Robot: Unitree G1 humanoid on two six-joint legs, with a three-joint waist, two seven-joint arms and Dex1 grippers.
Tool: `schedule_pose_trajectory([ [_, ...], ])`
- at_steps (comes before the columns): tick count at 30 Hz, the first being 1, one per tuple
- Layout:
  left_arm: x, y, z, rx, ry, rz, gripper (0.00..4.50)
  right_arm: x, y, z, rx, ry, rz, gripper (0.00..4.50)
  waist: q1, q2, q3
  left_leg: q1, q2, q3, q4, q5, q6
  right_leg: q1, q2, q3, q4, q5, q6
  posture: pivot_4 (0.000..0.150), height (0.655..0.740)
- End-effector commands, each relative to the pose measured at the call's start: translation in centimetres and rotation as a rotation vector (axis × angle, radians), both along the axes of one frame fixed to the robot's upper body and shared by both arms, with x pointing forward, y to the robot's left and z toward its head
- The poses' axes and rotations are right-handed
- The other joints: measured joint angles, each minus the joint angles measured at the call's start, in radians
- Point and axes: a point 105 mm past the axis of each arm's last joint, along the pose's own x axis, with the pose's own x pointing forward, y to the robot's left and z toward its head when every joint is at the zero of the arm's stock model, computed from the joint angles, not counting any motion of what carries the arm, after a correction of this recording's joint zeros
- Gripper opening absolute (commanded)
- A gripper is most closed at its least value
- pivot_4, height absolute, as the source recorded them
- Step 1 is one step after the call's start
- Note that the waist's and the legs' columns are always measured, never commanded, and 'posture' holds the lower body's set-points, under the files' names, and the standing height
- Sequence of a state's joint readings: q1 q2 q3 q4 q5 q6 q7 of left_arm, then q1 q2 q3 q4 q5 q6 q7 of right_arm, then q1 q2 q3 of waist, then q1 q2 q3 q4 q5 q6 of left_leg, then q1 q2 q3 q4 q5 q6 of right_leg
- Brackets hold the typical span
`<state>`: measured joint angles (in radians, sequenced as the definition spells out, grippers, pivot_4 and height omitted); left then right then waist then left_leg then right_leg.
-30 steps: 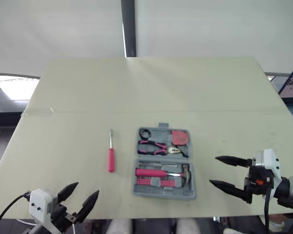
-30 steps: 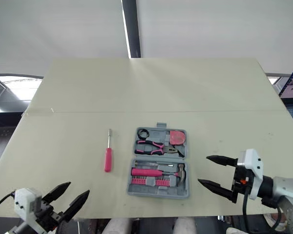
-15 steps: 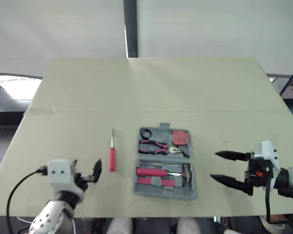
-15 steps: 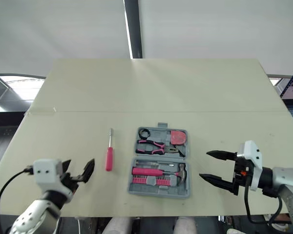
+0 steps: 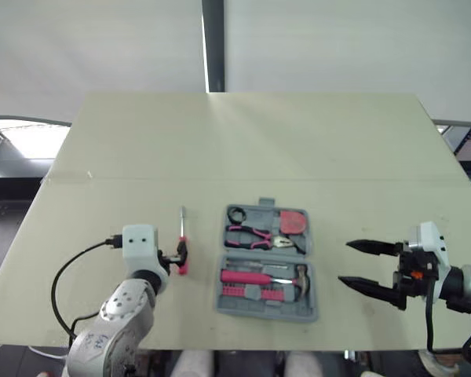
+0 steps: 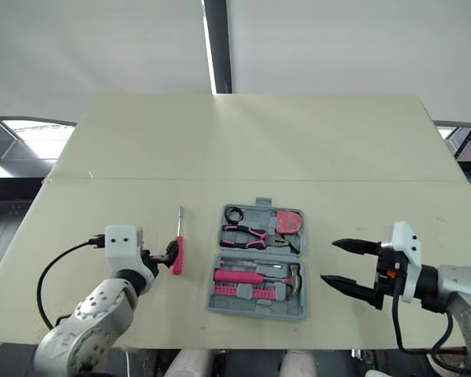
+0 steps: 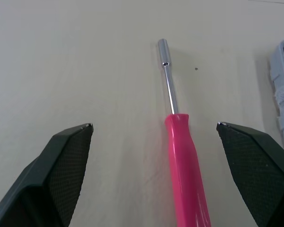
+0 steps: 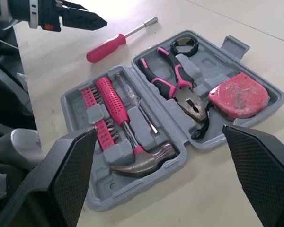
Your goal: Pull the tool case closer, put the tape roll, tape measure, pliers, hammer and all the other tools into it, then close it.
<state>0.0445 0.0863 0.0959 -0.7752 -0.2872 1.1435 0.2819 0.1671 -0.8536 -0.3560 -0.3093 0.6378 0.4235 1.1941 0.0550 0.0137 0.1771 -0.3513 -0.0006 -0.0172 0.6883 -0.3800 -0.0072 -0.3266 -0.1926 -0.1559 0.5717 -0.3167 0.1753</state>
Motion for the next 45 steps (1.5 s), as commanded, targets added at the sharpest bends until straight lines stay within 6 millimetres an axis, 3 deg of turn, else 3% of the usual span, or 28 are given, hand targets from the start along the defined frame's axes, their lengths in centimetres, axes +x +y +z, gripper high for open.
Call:
schedule_pose_trajectory([
  [1,0.3,-0.6,-0.1,-0.007,0.028,-0.013,4.5,0.0,-0.2,0.5,0.002,-0.026,-0.004,4.46,-0.001,0.0,0.0,0.0,0.0,0.0,0.0,0.0,0.0,0.0,0.0,0.0,0.0,0.0,0.0,0.15,0.7373],
  [15,2.2,-2.0,-2.7,-0.002,0.14,-0.089,4.5,-0.3,-0.8,-0.3,-0.005,-0.049,-0.036,4.46,0.0,0.0,0.0,0.0,0.0,0.0,0.0,0.0,0.0,0.0,0.0,0.0,0.0,0.0,0.0,0.15,0.7373],
  [26,3.1,-2.3,-3.3,-0.013,0.155,-0.102,4.5,-0.6,-1.2,-0.5,-0.015,-0.06,-0.058,4.46,0.002,0.001,0.0,0.0,0.0,0.0,0.001,0.0,0.0,0.0,0.0,0.0,0.001,0.0,0.0,0.15,0.7373],
  [29,3.0,-2.5,-3.4,-0.034,0.154,-0.102,3.6,-0.5,-1.1,-0.5,-0.014,-0.062,-0.059,4.5,0.002,0.001,-0.001,0.0,0.0,0.0,0.001,0.0,0.0,0.0,0.0,0.0,0.002,0.0,0.0,0.15,0.7373],
  [35,3.2,-2.4,-3.4,-0.039,0.146,-0.107,0.56,-0.2,-0.7,-0.5,-0.011,-0.064,-0.055,4.5,0.004,0.001,-0.001,0.0,0.0,0.0,0.002,0.0,0.0,0.0,0.0,0.0,0.002,0.0,0.0,0.15,0.7373],
  [41,3.4,-2.0,-3.3,-0.005,0.137,-0.125,0.58,-0.2,-0.6,-0.5,-0.007,-0.06,-0.057,4.5,0.005,0.001,-0.001,0.0,0.0,0.0,0.002,0.0,0.0,0.0,0.0,0.0,0.002,0.0,0.0,0.15,0.7373],
  [45,3.5,-0.8,-1.6,0.088,0.069,-0.201,0.58,-0.2,-0.5,-0.5,-0.004,-0.06,-0.06,4.5,0.001,0.001,-0.001,0.0,0.0,0.0,0.002,0.0,0.0,0.0,0.0,0.0,0.002,0.0,0.0,0.15,0.7373],
])
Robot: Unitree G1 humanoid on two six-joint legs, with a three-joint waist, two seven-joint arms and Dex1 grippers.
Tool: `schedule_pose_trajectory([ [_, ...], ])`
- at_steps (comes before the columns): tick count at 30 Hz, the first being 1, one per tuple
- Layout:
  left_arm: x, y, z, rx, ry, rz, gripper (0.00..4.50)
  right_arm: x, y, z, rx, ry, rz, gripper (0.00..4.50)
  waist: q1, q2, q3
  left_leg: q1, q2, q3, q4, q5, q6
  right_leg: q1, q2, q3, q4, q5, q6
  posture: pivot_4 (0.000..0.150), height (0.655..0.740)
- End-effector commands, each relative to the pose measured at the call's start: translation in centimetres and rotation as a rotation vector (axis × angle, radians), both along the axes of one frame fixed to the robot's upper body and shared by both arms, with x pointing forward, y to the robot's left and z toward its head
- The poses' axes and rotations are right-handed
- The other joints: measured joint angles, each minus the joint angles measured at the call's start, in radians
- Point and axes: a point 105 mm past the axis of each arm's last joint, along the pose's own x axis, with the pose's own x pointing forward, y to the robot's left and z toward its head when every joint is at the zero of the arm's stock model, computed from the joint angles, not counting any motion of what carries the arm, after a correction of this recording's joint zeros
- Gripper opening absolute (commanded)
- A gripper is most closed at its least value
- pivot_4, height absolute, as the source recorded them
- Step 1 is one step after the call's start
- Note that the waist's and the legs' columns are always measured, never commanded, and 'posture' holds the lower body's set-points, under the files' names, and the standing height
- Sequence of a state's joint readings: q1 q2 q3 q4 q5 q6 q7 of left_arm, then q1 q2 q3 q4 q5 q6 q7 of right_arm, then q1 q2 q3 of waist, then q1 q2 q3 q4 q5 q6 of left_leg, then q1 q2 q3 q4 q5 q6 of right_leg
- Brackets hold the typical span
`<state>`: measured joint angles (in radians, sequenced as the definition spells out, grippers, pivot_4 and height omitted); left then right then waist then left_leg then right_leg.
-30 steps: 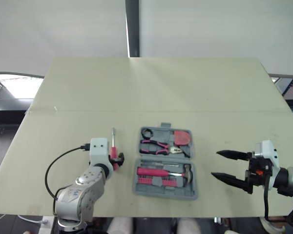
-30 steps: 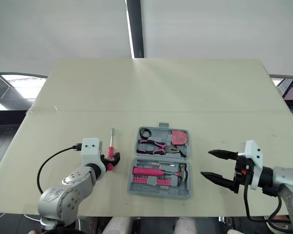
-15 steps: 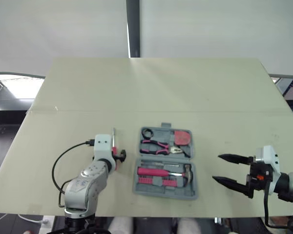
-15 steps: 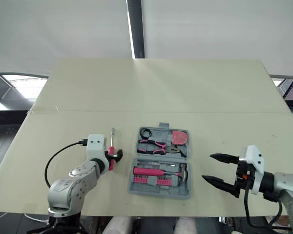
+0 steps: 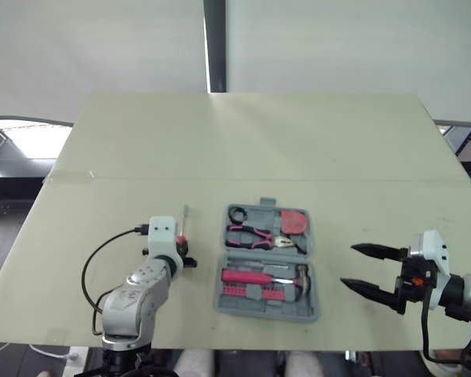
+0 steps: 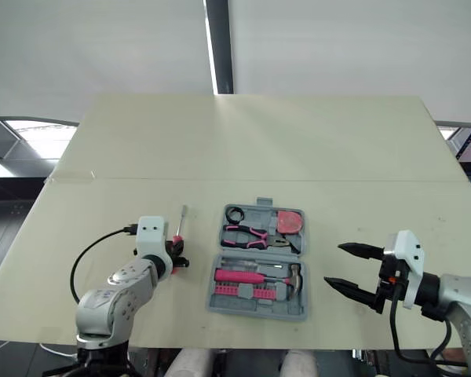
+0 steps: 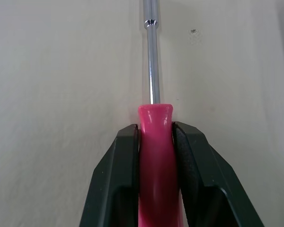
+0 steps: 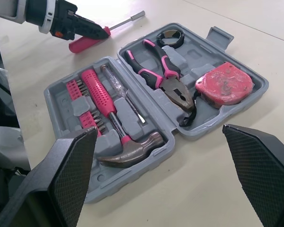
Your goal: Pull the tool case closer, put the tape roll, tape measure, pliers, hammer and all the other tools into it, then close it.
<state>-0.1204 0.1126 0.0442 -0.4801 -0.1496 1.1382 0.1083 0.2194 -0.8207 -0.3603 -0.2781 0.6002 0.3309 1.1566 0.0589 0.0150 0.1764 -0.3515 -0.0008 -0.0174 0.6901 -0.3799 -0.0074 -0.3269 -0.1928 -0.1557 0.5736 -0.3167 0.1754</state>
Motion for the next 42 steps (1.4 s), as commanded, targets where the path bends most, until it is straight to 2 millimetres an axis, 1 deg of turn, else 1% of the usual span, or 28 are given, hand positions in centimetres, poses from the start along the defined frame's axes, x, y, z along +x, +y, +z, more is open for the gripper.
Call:
schedule_pose_trajectory([
  [1,0.0,0.8,1.7,0.053,-0.076,-0.091,0.58,-0.1,0.4,0.6,0.01,-0.03,0.008,4.5,-0.005,0.0,0.0,0.0,0.0,0.0,0.0,0.0,0.0,-0.001,0.0,0.0,0.0,0.0,0.0,0.15,0.7373],
  [3,-0.5,1.6,3.2,0.075,-0.123,-0.185,0.58,-0.1,0.4,0.6,0.013,-0.031,0.005,4.5,-0.007,0.0,0.0,-0.001,0.0,0.0,0.0,0.0,0.0,-0.002,0.0,0.0,0.001,0.0,0.0,0.15,0.7373],
  [5,-1.2,1.8,4.4,0.082,-0.149,-0.279,0.58,-0.1,0.5,0.6,0.015,-0.032,0.002,4.5,-0.01,0.0,0.0,-0.001,0.0,0.0,-0.001,0.0,0.0,-0.003,0.0,0.0,0.001,0.0,0.0,0.15,0.7373],
  [8,-3.0,1.1,6.2,0.073,-0.199,-0.501,0.58,-0.1,0.5,0.5,0.021,-0.033,-0.002,4.5,-0.011,0.0,0.0,-0.001,0.001,0.0,-0.001,0.0,0.0,-0.003,0.0,0.001,0.001,0.0,0.0,0.15,0.7373],
  [10,-4.1,0.6,7.0,0.063,-0.217,-0.622,0.58,-0.2,0.5,0.5,0.029,-0.032,-0.003,4.5,-0.008,0.0,0.0,-0.001,0.001,0.001,-0.001,0.0,0.0,-0.003,0.0,0.001,0.001,0.0,0.0,0.15,0.7373],
  [12,-5.6,0.5,7.4,0.073,-0.203,-0.758,0.58,-0.4,0.7,0.3,0.035,-0.026,0.001,4.5,-0.007,0.0,0.0,-0.001,0.0,0.001,-0.001,0.0,0.0,-0.003,0.0,0.001,0.001,0.0,0.0,0.15,0.7373],
  [14,-7.0,-0.1,8.0,0.057,-0.197,-0.902,0.58,-0.6,0.8,0.2,0.034,-0.021,0.007,4.5,-0.007,0.0,0.001,-0.001,0.001,0.001,-0.001,0.0,0.0,-0.003,0.0,0.001,0.001,0.0,0.0,0.15,0.7373],
  [16,-7.6,-0.5,8.3,0.059,-0.187,-0.998,0.58,-0.7,0.9,0.1,0.031,-0.019,0.008,4.5,-0.007,0.0,0.001,-0.001,0.0,0.001,-0.001,0.0,0.0,-0.003,0.0,0.001,0.001,0.0,-0.001,0.15,0.7373],
  [20,-8.1,-1.2,8.5,0.103,-0.152,-1.107,0.58,-0.8,0.9,0.0,0.033,-0.022,-0.001,4.5,-0.008,0.001,0.001,-0.001,0.0,0.001,-0.001,0.0,0.0,-0.003,0.0,0.001,0.001,0.0,0.0,0.15,0.7373],
  [22,-8.7,-1.8,8.4,0.11,-0.131,-1.165,0.58,-1.0,0.8,-0.1,0.038,-0.021,-0.011,4.5,-0.008,0.001,0.001,-0.001,0.0,0.001,-0.001,0.0,0.0,-0.003,0.0,0.001,0.001,0.0,0.0,0.15,0.7373],
  [27,-10.1,-2.4,7.5,0.164,-0.06,-1.283,0.58,-1.9,0.8,-0.5,0.031,-0.005,-0.018,4.5,-0.009,0.001,0.001,-0.001,0.0,0.001,-0.002,0.0,0.0,-0.003,0.0,0.001,0.001,0.0,0.0,0.15,0.7373],
  [30,-10.3,-2.6,7.5,0.175,-0.059,-1.308,0.58,-2.7,0.6,-1.0,0.001,0.014,-0.012,4.5,-0.008,0.001,0.001,0.0,0.0,0.002,-0.002,0.0,0.0,-0.003,0.0,0.002,0.001,0.0,0.0,0.15,0.7373],
  [32,-10.3,-2.5,7.5,0.187,-0.06,-1.317,0.58,-2.8,0.7,-1.0,0.001,0.017,-0.012,4.5,-0.008,0.001,0.001,0.0,0.0,0.002,-0.002,0.0,0.0,-0.003,0.0,0.002,0.001,0.0,0.0,0.15,0.7373],
  [35,-10.6,-2.4,7.3,0.202,-0.041,-1.34,0.58,-3.3,0.9,-0.7,0.005,0.022,0.006,4.5,-0.009,0.001,0.002,0.0,0.001,0.002,-0.002,0.0,0.0,-0.003,0.0,0.002,0.001,0.0,0.0,0.15,0.7373],
  [38,-11.1,-2.1,6.5,0.247,-0.001,-1.378,0.58,-4.1,0.9,-0.5,-0.046,0.022,0.066,4.5,-0.009,0.001,0.002,0.0,0.001,0.002,-0.002,0.0,0.0,-0.003,0.0,0.002,0.001,0.0,0.0,0.15,0.7373],
  [42,-11.3,-2.1,6.1,0.264,0.0,-1.395,0.58,-4.3,1.0,0.2,-0.055,0.008,0.085,4.5,-0.008,0.002,0.002,0.0,0.001,0.002,-0.003,0.0,0.0,-0.003,0.001,0.002,0.001,0.0,0.0,0.15,0.7373],
])
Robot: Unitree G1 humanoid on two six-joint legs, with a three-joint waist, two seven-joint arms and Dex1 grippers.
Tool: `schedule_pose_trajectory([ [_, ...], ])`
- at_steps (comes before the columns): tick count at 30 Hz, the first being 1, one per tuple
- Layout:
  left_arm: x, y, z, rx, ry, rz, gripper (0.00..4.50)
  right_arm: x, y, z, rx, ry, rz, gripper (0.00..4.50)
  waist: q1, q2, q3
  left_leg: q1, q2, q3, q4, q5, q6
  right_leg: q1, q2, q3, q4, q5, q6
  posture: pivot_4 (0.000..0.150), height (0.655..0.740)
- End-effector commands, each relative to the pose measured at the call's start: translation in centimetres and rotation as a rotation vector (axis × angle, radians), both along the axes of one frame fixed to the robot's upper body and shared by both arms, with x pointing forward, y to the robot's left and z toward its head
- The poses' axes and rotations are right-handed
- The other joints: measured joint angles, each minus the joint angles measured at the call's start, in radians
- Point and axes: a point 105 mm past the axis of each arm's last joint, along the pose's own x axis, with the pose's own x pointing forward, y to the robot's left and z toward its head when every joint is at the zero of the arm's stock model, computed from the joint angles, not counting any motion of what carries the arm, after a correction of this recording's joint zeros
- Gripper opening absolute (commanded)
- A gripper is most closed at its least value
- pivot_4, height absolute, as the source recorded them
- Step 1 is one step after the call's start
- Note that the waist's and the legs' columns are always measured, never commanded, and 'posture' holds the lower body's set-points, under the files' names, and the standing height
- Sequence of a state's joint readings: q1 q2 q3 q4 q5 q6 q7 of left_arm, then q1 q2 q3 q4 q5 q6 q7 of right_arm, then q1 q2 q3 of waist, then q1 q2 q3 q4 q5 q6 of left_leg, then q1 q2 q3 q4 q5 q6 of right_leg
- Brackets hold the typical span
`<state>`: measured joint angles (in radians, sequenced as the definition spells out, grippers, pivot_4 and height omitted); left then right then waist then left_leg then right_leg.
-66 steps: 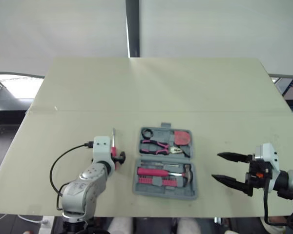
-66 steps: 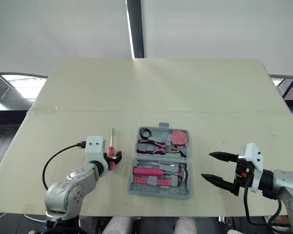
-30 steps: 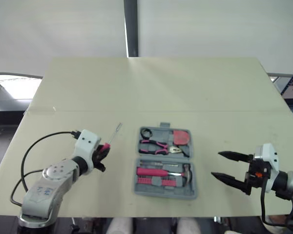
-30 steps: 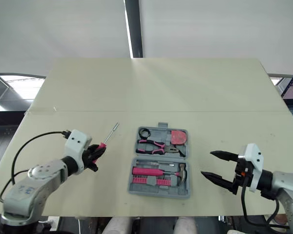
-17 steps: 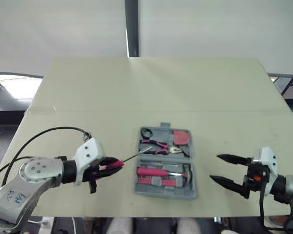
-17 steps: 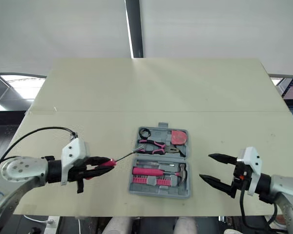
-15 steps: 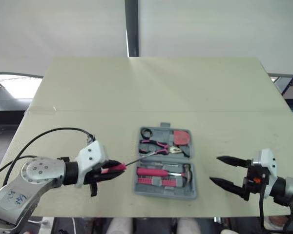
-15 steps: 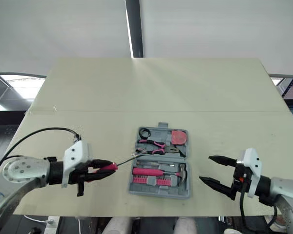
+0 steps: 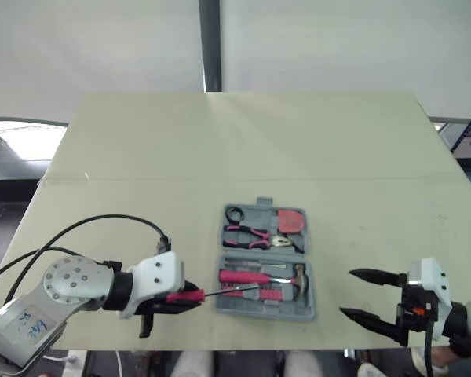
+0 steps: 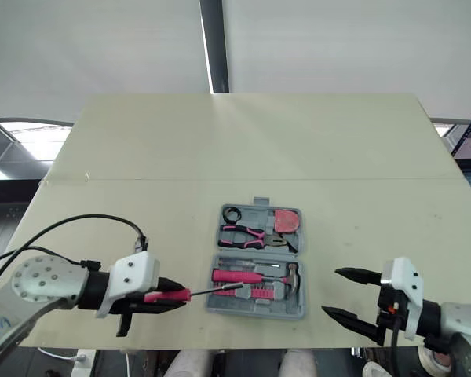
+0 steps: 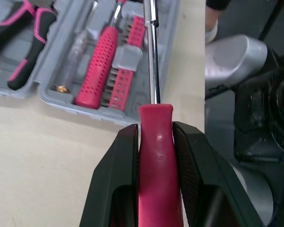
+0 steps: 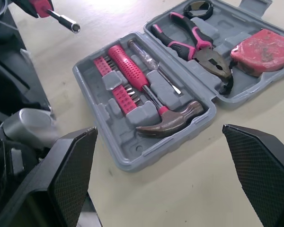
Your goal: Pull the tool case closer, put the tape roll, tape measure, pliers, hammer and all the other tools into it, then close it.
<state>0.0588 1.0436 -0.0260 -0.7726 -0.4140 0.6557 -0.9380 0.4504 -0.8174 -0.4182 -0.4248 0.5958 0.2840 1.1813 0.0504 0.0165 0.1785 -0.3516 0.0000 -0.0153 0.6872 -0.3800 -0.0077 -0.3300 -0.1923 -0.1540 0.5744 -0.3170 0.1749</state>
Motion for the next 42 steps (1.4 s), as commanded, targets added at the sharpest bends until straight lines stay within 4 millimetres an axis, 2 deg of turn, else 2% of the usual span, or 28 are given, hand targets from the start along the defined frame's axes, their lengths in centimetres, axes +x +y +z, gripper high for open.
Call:
schedule_pose_trajectory([
  [1,-0.4,-0.4,0.1,0.008,-0.032,-0.045,0.58,-0.1,0.4,1.5,-0.003,-0.048,0.043,4.5,0.001,0.0,0.0,0.0,0.0,0.0,0.0,0.0,0.0,0.0,0.0,0.0,0.0,0.0,0.0,0.15,0.7373],
  [5,-0.3,-0.9,-0.4,0.029,-0.043,-0.078,0.58,0.0,0.8,2.2,-0.007,-0.055,0.068,4.5,0.0,0.0,0.0,0.0,0.0,0.0,0.0,0.0,0.0,0.0,0.0,0.0,0.0,0.0,0.0,0.15,0.7373],
  [8,0.4,-2.0,-0.9,0.079,-0.054,-0.096,0.58,0.3,1.3,2.6,-0.01,-0.054,0.075,4.5,0.006,0.0,0.0,0.0,0.0,0.0,0.0,0.0,0.0,0.0,0.0,0.0,0.001,0.0,0.0,0.15,0.7373],
  [13,2.0,-3.9,-0.4,0.12,-0.062,-0.112,0.58,0.6,2.1,2.8,-0.009,-0.048,0.072,4.5,0.004,0.0,0.0,0.0,0.0,0.0,0.0,0.0,0.0,0.0,0.0,0.0,0.001,0.0,0.0,0.15,0.7373],
  [22,2.3,-6.8,-0.2,0.134,0.049,-0.109,0.58,0.6,2.2,2.8,-0.019,-0.034,0.052,4.5,0.003,-0.001,0.001,0.0,0.0,0.0,0.001,0.001,0.0,0.0,0.0,0.001,0.001,0.0,0.0,0.15,0.7373],
  [26,2.4,-8.3,0.3,0.089,0.012,-0.118,0.58,0.5,1.9,2.7,-0.026,-0.031,0.041,4.5,0.004,-0.001,0.001,-0.001,0.0,0.0,0.001,0.001,0.0,0.0,0.0,0.0,0.001,0.0,0.0,0.15,0.7373],
  [35,0.9,-8.7,-1.9,0.197,0.061,-0.138,0.58,0.0,1.3,2.0,-0.039,-0.01,0.031,4.5,0.003,-0.001,0.001,-0.001,0.0,0.0,0.001,0.001,0.0,0.0,0.0,0.001,0.001,0.0,0.0,0.15,0.7373],
  [42,1.7,-9.5,-1.8,0.232,0.042,-0.129,0.58,0.1,1.0,1.7,-0.051,-0.004,0.035,4.5,0.006,-0.002,0.002,-0.002,0.0,-0.001,0.003,0.001,0.001,0.0,0.0,0.001,0.002,0.0,0.0,0.15,0.7373],
])
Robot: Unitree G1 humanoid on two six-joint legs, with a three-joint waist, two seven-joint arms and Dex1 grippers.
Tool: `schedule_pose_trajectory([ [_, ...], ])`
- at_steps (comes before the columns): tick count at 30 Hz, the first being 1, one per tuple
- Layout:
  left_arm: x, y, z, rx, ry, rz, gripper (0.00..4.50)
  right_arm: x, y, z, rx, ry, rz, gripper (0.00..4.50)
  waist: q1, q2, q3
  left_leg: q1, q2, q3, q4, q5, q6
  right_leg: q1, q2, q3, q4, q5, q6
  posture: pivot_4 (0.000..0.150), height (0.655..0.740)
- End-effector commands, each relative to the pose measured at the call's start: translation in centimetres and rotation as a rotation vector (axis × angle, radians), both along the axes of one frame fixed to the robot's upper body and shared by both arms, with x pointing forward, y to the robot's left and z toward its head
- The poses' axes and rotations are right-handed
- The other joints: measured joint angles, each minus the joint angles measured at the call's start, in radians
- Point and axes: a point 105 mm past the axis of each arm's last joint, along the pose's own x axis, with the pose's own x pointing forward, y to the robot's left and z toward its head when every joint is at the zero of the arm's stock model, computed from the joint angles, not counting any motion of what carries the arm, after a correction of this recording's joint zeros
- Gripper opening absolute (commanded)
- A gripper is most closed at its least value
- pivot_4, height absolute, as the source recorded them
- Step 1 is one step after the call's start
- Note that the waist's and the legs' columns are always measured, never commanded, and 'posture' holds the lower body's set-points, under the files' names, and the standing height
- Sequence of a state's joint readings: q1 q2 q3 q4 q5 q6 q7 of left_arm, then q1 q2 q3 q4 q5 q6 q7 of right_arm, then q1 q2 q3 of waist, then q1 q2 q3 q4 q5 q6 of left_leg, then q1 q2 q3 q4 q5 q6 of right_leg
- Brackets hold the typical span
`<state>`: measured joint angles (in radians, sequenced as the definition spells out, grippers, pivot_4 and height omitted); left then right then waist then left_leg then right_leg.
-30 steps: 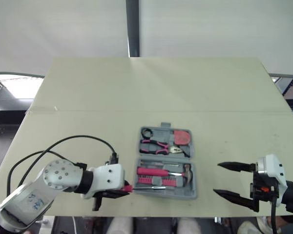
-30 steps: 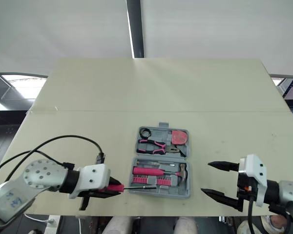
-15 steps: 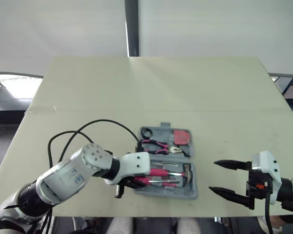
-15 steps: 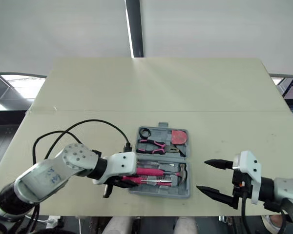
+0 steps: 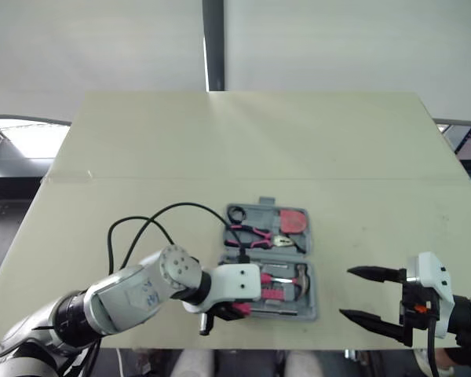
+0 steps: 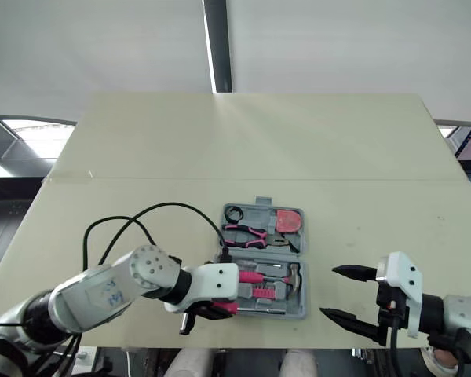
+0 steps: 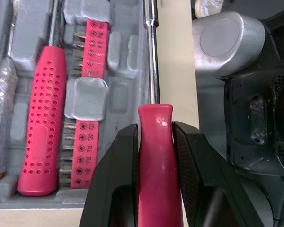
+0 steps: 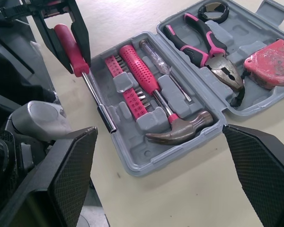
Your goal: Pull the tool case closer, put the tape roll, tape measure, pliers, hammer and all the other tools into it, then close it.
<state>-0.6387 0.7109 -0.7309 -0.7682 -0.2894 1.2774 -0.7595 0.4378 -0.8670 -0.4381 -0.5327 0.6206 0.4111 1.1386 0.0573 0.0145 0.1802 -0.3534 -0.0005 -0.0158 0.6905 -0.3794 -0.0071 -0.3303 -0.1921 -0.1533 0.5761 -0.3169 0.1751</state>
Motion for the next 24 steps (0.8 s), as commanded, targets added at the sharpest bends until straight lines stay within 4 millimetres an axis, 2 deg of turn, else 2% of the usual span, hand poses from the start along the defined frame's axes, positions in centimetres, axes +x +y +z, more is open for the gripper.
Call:
schedule_pose_trajectory([
  [1,0.5,-0.3,0.2,0.015,-0.029,0.0,0.58,0.0,-0.2,0.5,-0.009,-0.026,0.014,4.5,-0.002,0.0,0.0,0.0,0.0,0.0,0.0,0.0,0.0,0.0,0.0,0.0,0.0,0.0,0.0,0.15,0.7373],
  [9,1.1,-1.1,-0.1,0.049,-0.047,0.005,0.58,0.1,-0.5,0.2,-0.001,-0.029,0.002,4.5,-0.002,0.0,0.0,0.0,0.0,0.0,0.0,0.0,0.0,0.0,0.0,0.0,0.0,0.0,0.0,0.15,0.7373],
  [17,0.6,-3.6,-0.1,0.015,-0.009,0.028,0.58,0.2,-0.6,0.0,-0.004,-0.031,-0.003,4.5,0.0,0.0,0.0,0.0,0.0,0.0,0.001,0.0,0.0,0.0,0.0,0.0,0.001,0.0,0.0,0.15,0.7373],
  [24,0.8,-3.3,-0.4,0.061,-0.009,0.03,0.58,0.3,-0.8,0.0,-0.004,-0.033,-0.01,4.5,-0.002,0.0,0.0,0.0,0.0,0.0,0.002,0.0,0.0,0.0,0.0,0.0,0.001,0.0,0.0,0.15,0.7373],
])
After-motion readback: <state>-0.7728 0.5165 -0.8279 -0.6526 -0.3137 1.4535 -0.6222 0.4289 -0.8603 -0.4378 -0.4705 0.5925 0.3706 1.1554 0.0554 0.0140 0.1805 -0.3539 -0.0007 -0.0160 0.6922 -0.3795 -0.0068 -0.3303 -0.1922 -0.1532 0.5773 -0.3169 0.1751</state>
